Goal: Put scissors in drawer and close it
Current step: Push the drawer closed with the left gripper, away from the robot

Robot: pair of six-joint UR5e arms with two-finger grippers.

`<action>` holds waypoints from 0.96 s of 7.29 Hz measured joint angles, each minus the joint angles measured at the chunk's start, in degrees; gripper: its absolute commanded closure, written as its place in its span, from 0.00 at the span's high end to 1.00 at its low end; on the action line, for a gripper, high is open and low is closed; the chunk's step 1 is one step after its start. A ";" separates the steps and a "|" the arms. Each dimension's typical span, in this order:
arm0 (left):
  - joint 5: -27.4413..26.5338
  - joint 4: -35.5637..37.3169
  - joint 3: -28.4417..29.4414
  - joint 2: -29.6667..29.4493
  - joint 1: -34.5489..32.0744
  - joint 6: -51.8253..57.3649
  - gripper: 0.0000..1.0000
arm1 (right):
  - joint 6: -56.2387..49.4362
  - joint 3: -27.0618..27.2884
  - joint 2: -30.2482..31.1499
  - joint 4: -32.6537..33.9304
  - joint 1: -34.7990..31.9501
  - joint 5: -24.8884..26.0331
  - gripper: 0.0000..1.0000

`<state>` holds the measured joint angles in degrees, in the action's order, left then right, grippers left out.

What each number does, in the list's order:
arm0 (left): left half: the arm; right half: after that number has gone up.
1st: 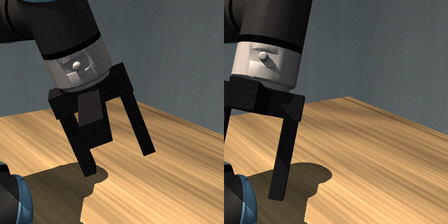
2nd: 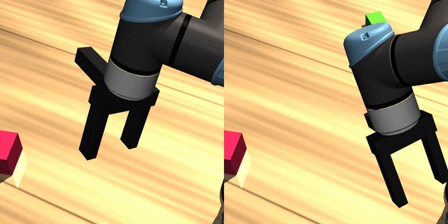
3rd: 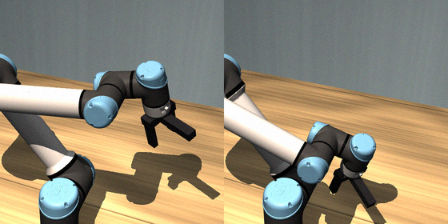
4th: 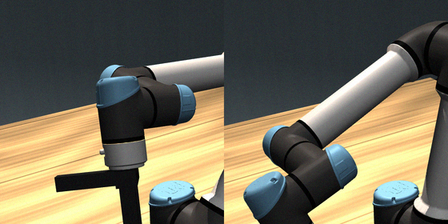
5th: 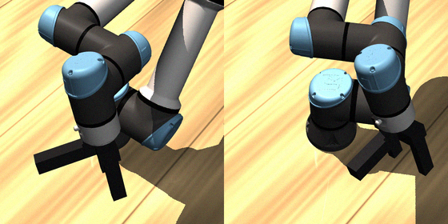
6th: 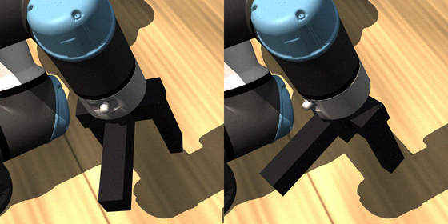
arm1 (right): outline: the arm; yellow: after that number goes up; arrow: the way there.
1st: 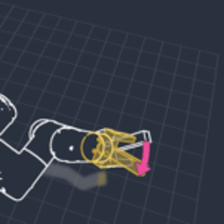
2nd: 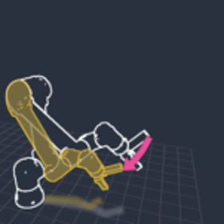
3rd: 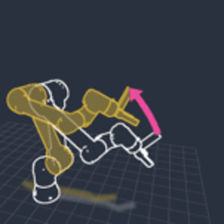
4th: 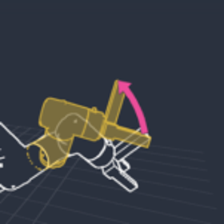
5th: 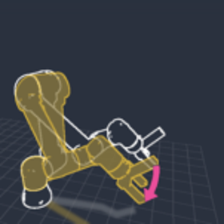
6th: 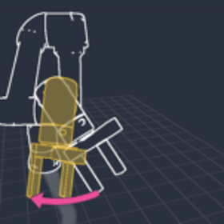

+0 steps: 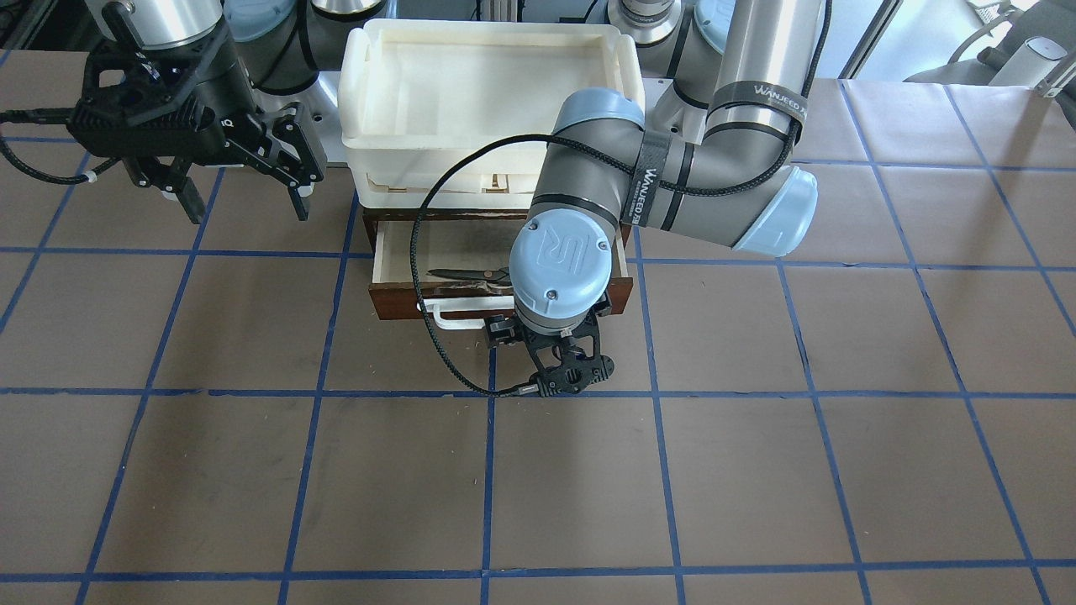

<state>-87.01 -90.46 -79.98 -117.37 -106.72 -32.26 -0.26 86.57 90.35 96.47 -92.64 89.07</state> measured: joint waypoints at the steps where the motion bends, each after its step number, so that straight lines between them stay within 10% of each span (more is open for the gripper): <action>1: 0.00 -1.07 0.01 0.58 -0.24 0.00 1.00 | 0.00 0.00 0.00 0.02 0.00 -0.02 1.00; 7: -0.18 -5.87 -0.20 1.27 -1.99 -0.08 1.00 | 0.00 0.00 0.04 0.45 -0.03 -0.18 1.00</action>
<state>-87.19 -96.34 -80.18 -116.10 -108.70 -32.34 -0.26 86.57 90.39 96.93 -92.67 88.89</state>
